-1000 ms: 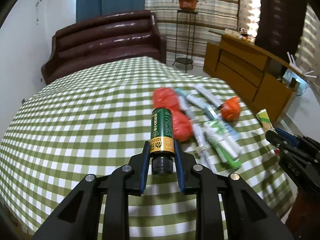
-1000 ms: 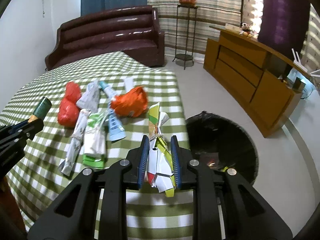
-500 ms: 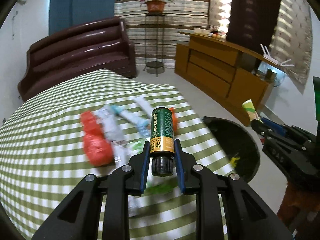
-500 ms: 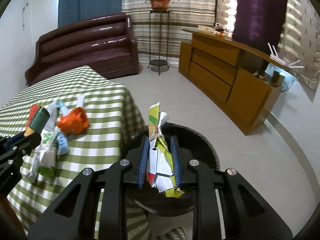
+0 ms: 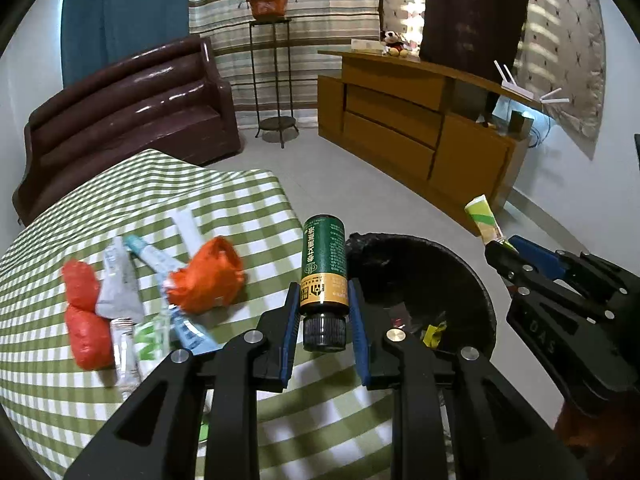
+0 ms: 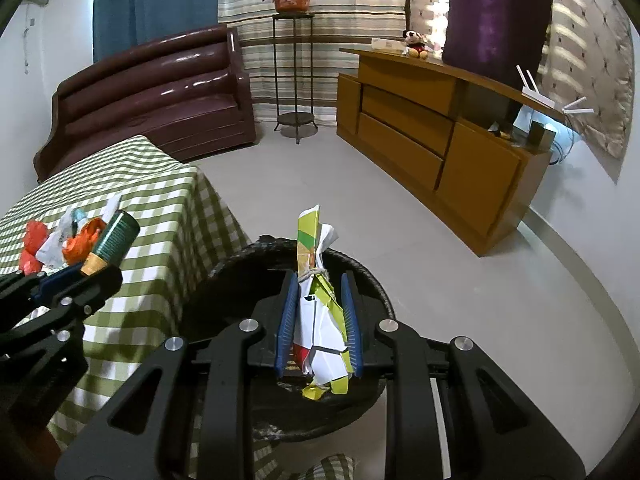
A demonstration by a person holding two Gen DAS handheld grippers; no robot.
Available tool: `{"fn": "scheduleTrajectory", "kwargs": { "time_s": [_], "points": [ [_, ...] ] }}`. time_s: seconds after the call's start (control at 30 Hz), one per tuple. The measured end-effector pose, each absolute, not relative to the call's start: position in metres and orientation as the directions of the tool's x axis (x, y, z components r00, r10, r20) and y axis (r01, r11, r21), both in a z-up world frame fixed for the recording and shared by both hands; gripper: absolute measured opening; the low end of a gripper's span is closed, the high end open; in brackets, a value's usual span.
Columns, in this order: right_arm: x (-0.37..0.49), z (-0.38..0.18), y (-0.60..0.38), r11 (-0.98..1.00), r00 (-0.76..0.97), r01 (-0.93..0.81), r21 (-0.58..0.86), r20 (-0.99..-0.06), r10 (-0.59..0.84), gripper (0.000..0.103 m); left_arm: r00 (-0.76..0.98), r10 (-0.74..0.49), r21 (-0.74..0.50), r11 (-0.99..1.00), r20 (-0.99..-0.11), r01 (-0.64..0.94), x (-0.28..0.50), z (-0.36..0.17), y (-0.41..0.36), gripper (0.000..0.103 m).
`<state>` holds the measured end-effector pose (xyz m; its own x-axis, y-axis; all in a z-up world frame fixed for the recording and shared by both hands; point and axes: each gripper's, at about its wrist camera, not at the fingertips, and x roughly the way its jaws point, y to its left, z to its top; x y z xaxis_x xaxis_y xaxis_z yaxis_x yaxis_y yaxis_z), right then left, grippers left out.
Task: Collect trash
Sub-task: 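Carry the bottle and wrapper over the bin and release both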
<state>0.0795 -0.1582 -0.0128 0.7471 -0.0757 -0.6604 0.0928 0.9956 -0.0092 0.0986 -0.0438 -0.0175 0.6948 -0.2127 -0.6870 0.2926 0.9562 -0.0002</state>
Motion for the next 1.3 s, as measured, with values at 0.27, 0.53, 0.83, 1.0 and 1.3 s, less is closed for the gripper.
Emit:
{"fn": "scheduleTrajectory", "kwargs": {
  "time_s": [0.27, 0.53, 0.83, 1.0, 1.3],
  "points": [
    [0.087, -0.021, -0.171, 0.995, 0.74, 0.101, 0.005, -0.669, -0.072, 0.022, 0.682, -0.217, 0.014, 0.949, -0.698, 0.315, 0.106, -0.026, -0.065, 0.025],
    [0.093, -0.026, -0.18, 0.994, 0.732, 0.11, 0.022, -0.678, -0.066, 0.024, 0.669, -0.209, 0.031, 0.944, -0.713, 0.328, 0.115, -0.033, -0.075, 0.025],
    [0.095, -0.027, -0.185, 0.992, 0.732, 0.12, 0.032, -0.677, -0.067, 0.031, 0.672, -0.202, 0.034, 0.946, -0.713, 0.321, 0.119, -0.034, -0.078, 0.039],
    [0.093, -0.024, -0.189, 0.991, 0.739, 0.132, 0.032, -0.67, -0.077, 0.031, 0.674, -0.202, 0.029, 0.949, -0.711, 0.315, 0.119, -0.033, -0.075, 0.047],
    [0.088, -0.022, -0.188, 0.99, 0.738, 0.141, 0.023, -0.669, -0.089, 0.042, 0.69, -0.195, 0.03, 0.954, -0.697, 0.3, 0.113, -0.025, -0.066, 0.053]
  ]
}}
